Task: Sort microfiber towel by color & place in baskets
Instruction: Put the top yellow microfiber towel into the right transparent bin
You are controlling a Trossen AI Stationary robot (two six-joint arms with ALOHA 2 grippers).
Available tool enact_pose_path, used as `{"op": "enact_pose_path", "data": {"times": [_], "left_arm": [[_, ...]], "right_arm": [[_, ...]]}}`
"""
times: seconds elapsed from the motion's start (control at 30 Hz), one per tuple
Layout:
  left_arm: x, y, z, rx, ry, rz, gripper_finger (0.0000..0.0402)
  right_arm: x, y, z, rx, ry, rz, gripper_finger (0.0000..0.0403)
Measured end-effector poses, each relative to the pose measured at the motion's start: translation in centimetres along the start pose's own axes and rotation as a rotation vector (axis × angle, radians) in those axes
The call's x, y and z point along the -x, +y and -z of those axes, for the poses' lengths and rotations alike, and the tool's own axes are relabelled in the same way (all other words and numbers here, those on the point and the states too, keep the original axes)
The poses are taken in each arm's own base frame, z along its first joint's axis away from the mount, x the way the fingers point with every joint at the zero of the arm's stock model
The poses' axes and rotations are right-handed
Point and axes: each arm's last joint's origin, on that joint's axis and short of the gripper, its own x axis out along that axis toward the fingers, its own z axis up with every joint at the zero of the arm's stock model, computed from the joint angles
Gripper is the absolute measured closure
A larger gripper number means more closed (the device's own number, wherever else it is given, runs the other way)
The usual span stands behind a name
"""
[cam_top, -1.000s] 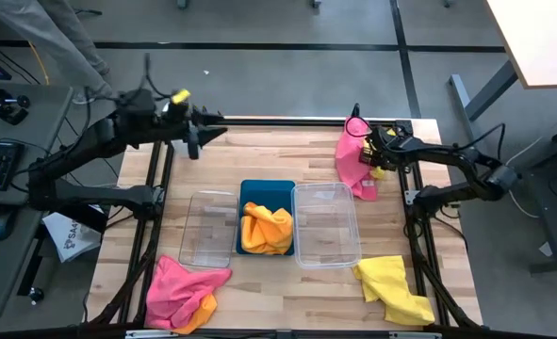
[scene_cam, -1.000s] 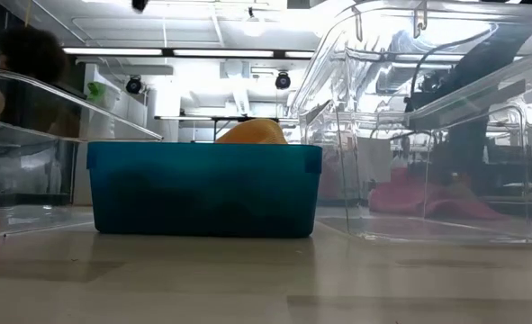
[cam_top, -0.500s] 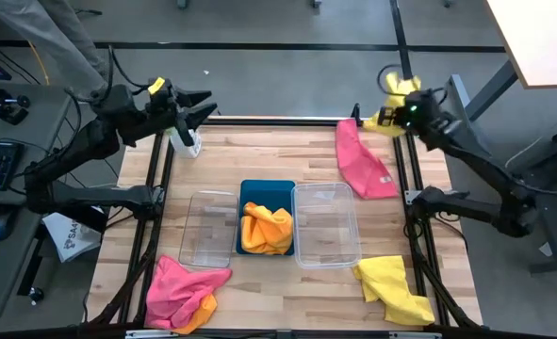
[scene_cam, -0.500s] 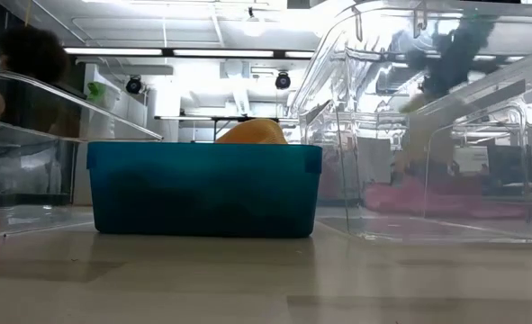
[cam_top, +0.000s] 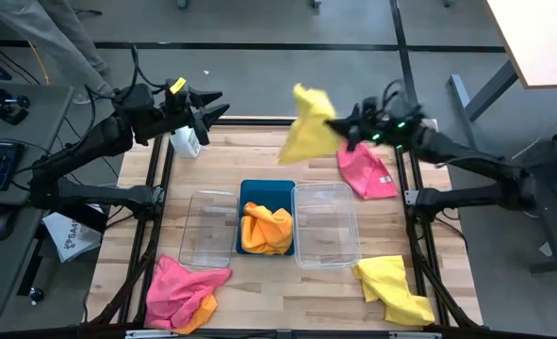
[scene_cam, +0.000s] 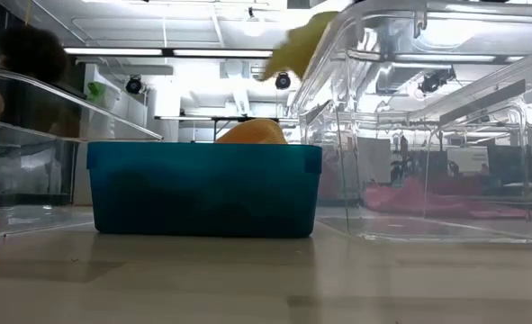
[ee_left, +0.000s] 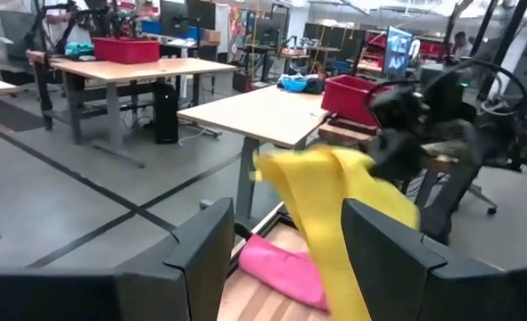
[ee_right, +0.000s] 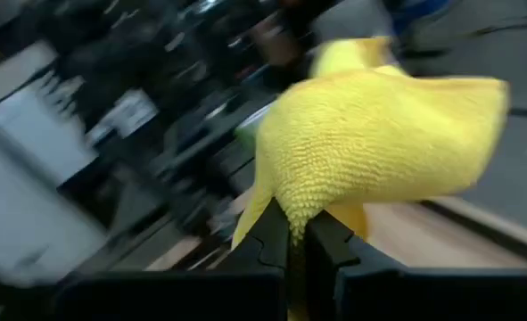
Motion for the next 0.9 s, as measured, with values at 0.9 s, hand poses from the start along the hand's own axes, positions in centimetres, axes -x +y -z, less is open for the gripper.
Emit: {"op": "enact_pose_path", "data": {"times": [0.9], "left_arm": [[-0.5,0.1,0.7,-0.074,0.060,-0.020,0.0204]], "right_arm": [[2.4,7.7,10.3,-0.073,0.754,-0.180,0.0402]]}}
